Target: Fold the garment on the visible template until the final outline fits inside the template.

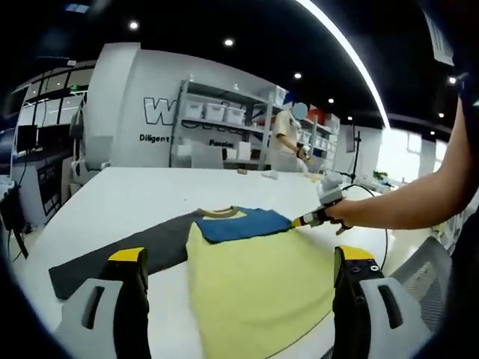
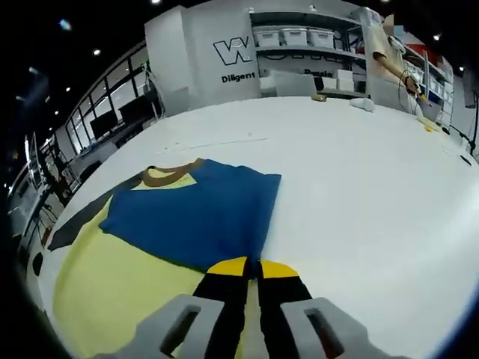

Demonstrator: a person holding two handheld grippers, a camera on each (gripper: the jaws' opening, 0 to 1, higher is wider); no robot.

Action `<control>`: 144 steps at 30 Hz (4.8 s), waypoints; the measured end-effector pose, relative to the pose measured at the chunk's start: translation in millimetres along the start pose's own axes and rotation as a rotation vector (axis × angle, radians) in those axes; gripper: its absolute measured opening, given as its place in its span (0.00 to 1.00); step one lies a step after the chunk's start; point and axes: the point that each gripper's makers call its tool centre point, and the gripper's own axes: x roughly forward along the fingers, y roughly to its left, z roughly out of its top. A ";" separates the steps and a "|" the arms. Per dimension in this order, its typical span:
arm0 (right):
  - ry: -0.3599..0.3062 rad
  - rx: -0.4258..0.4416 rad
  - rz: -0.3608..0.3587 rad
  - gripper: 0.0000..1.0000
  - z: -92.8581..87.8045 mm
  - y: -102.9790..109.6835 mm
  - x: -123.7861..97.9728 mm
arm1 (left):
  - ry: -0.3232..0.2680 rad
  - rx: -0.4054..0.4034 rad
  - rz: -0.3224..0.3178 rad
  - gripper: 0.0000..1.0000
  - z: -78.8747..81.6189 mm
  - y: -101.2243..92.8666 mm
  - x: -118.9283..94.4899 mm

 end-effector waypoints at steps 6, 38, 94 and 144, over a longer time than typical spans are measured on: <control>0.000 -0.052 -0.044 0.00 4.7 -8.3 1.2 | 0.008 0.002 0.004 0.98 -0.7 -0.7 -0.6; -0.024 -0.081 -0.121 0.08 7.3 -29.6 -11.2 | 0.016 0.003 0.003 0.95 -2.1 -0.9 -3.0; -0.296 -0.292 0.095 0.64 -21.3 127.4 -156.0 | 0.039 -0.113 0.415 0.83 -19.4 183.8 -46.1; -0.293 -0.356 0.079 0.57 -18.9 124.6 -150.8 | 0.302 -0.392 0.784 0.00 -99.4 264.2 -47.2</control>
